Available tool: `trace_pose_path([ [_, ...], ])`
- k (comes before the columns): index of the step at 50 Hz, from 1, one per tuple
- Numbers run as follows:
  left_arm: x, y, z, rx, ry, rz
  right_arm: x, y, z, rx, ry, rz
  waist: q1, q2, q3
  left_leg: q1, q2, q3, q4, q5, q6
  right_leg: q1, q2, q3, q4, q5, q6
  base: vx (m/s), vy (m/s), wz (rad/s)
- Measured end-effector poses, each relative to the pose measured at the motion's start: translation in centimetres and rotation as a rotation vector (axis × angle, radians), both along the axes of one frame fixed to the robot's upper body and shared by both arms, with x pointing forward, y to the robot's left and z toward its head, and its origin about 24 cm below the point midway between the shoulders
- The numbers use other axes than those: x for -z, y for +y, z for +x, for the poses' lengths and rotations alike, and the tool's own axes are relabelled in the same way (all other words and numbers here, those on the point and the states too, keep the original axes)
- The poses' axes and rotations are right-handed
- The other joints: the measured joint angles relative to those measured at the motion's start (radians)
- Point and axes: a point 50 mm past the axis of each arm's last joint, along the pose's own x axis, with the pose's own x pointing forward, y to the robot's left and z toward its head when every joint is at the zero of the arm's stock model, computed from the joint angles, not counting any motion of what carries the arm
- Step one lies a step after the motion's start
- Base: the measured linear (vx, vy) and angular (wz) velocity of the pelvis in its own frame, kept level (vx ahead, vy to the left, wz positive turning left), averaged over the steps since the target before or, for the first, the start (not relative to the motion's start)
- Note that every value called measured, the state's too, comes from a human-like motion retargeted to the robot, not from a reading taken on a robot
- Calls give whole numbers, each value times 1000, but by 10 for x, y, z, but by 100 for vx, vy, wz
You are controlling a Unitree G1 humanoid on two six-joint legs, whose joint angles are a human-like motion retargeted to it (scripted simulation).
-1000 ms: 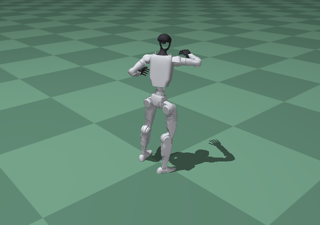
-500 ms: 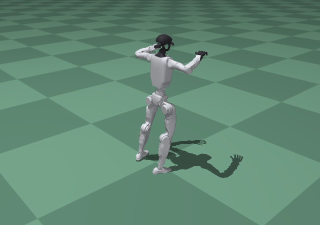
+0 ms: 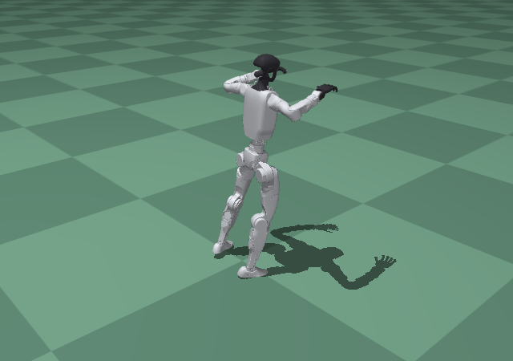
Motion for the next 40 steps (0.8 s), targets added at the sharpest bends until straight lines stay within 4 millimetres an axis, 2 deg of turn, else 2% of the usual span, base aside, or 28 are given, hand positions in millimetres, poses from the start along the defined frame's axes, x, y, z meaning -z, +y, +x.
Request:
trace_pose_path([
  [13, -1, 0, -1, -5, -10, 11, -1, -3, -5, 0, -24, 21, -6, 16, -4, 23, -21, 3, -58, -25, -6, 5, -11, -25, 6, -10, 0, 2, 6, 11],
  [40, -2, 2, -3, -14, -27, 14, -3, -4, -11, 4, -58, 24, -7, 2, -15, 43, -75, -1, -84, -80, 7, 25, -63, -48, 11, -26, 0, -1, 7, 6],
])
